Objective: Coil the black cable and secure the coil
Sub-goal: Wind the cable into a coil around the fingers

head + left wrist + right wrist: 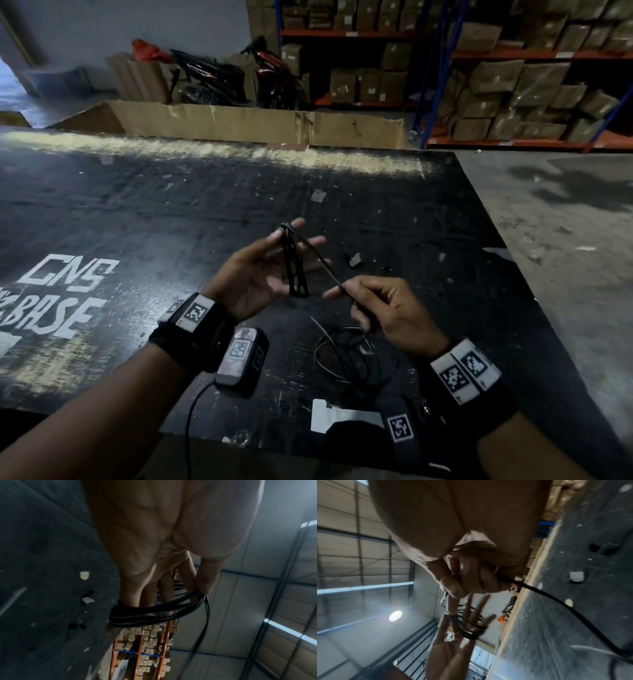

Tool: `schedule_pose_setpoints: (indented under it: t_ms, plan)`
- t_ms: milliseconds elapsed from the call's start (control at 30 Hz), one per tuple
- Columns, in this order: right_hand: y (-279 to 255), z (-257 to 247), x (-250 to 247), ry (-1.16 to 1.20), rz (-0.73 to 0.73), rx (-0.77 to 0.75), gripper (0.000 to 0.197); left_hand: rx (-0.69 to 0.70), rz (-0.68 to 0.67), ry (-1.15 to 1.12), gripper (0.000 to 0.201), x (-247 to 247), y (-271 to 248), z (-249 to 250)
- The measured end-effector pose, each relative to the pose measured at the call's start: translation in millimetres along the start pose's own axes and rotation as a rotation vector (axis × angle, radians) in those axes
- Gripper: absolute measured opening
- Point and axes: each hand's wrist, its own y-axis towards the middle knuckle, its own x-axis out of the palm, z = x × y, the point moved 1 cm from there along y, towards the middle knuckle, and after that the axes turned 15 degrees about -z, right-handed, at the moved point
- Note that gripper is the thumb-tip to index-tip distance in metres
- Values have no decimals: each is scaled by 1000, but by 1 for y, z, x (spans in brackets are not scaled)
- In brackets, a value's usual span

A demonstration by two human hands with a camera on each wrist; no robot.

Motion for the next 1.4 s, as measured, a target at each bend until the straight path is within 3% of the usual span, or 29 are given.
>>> schedule_pose_setpoints:
  t_ms: [267,433,700,833,900,1067,1200,1400]
  plan:
    - [-7,41,5,147,-43,82,30,190,-93,-57,38,31,13,35]
    - [0,50,4,165,-89,121,32,228,-167,-90,38,39,15,34]
    - [20,55,-22,66,12,167,32,101,-384,-153,36,60,-2,25]
    - [36,44,-44,-135,-16,137,29,-47,-496,-136,34,65,-15,10]
    - [45,30,-51,-236,-33,117,24,-136,-469,-31,37,61,-20,1]
    - [59,-28,-61,-445,-58,109,28,-264,-234,260,51,45,-24,-17]
    - [57,-54,-42,-528,-110,133,28,-264,-111,319,52,41,-21,-22]
    - [43,-66,-29,-487,-4,48,19,-196,59,445,50,25,-15,-17]
